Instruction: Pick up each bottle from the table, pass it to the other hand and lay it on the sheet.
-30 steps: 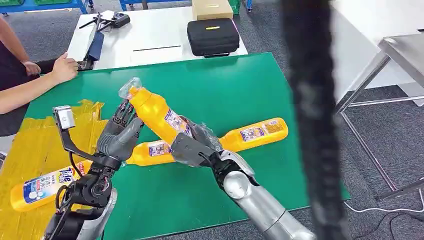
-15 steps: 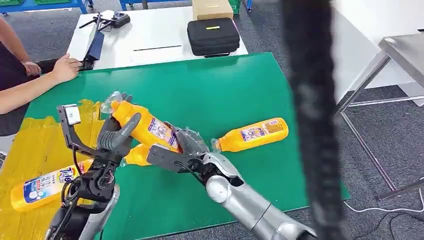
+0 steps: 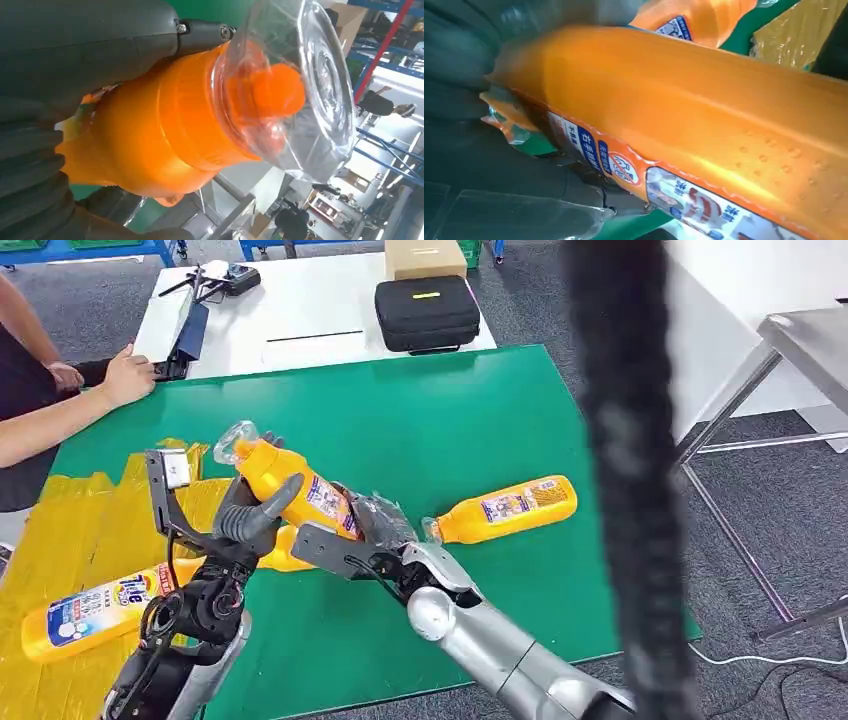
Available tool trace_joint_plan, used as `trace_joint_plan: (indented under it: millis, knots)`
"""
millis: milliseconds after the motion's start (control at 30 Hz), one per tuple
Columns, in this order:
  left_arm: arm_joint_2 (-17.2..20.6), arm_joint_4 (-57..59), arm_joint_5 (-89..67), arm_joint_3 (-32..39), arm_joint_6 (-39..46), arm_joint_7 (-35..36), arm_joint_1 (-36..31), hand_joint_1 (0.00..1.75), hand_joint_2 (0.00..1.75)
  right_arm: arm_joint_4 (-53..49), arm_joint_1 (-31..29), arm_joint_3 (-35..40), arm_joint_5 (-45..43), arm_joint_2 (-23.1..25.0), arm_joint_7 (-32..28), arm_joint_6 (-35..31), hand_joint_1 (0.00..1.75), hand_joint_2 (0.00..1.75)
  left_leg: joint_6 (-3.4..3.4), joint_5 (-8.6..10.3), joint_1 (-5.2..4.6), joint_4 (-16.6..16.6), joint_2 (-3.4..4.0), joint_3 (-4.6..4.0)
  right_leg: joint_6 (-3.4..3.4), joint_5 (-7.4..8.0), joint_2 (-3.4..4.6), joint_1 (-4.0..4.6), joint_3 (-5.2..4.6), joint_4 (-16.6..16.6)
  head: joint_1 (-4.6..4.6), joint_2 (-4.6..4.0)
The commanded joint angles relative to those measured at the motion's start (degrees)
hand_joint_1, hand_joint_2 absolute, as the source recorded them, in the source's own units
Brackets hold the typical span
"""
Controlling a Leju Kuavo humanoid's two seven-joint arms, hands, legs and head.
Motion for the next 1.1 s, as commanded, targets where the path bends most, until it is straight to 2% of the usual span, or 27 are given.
trace_joint_plan:
  millis: [33, 67, 100, 133, 167, 200, 233, 1100]
  knots:
    - [-1.4, 5.7, 0.9, -6.1, -1.0, 0.9, -4.2, 0.00, 1.75, 4.1, -4.2, 4.6, -0.4, 1.6, 0.0, 0.5, 1.75, 1.75, -0.25, -0.17, 0.08, 0.1, -0.04, 0.24, -0.01, -0.18, -0.18, 0.08, 0.29, 0.1, -0.02, 0.00]
    - [-1.5, 5.8, 0.8, -6.2, -0.9, 0.7, -4.3, 0.00, 1.75, 4.0, -4.2, 5.0, -0.4, 1.6, -0.1, 0.6, 1.75, 1.75, -0.15, -0.06, 0.03, 0.0, -0.01, 0.11, 0.00, -0.07, -0.10, 0.03, 0.14, 0.0, 0.00, 0.00]
    - [-1.5, 6.0, 0.8, -6.3, -0.8, 0.6, -4.4, 0.10, 1.75, 3.9, -4.1, 5.6, -0.4, 1.6, -0.1, 0.8, 1.75, 1.75, -0.19, -0.10, 0.05, 0.1, 0.01, 0.18, -0.01, -0.11, -0.10, 0.04, 0.21, 0.0, -0.02, 0.00]
    - [-1.5, 6.3, 0.6, -6.5, -0.5, 0.3, -4.5, 1.29, 1.75, 3.6, -4.0, 6.3, -0.2, 1.6, -0.2, 1.1, 1.75, 1.75, -0.22, -0.14, 0.06, 0.1, 0.05, 0.23, -0.01, -0.13, -0.08, 0.05, 0.25, 0.1, -0.02, 0.00]
    - [-1.5, 6.6, 0.2, -6.7, 0.0, 0.0, -4.6, 1.62, 1.75, 3.2, -4.1, 7.0, 0.3, 1.6, -0.4, 1.3, 1.75, 1.75, -0.14, -0.08, 0.03, 0.0, 0.02, 0.12, 0.00, -0.08, -0.07, 0.02, 0.15, 0.0, 0.00, 0.00]
    - [-1.5, 6.6, 0.2, -6.7, 0.0, -0.1, -4.5, 1.62, 1.75, 3.1, -4.0, 7.2, 0.4, 1.7, -0.3, 1.3, 1.75, 1.75, -0.17, -0.10, 0.05, 0.0, 0.03, 0.16, -0.01, -0.10, -0.08, 0.04, 0.19, 0.0, -0.02, 0.00]
    - [-1.4, 6.8, 0.0, -6.8, 0.5, -0.5, -4.6, 1.75, 1.75, 2.5, -4.2, 7.7, 0.7, 1.5, -0.1, 1.2, 1.75, 1.75, -0.24, -0.16, 0.07, 0.1, 0.02, 0.24, -0.01, -0.17, -0.12, 0.06, 0.28, 0.1, -0.02, 0.00]
    - [-0.7, 7.2, 1.1, -6.9, 1.2, -1.3, -4.2, 1.75, 1.75, 2.4, -4.2, 7.4, 0.4, 0.3, 0.0, -0.7, 1.75, 1.75, -0.15, -0.07, 0.04, 0.0, 0.02, 0.13, -0.01, -0.07, -0.07, 0.03, 0.17, 0.0, 0.00, 0.00]
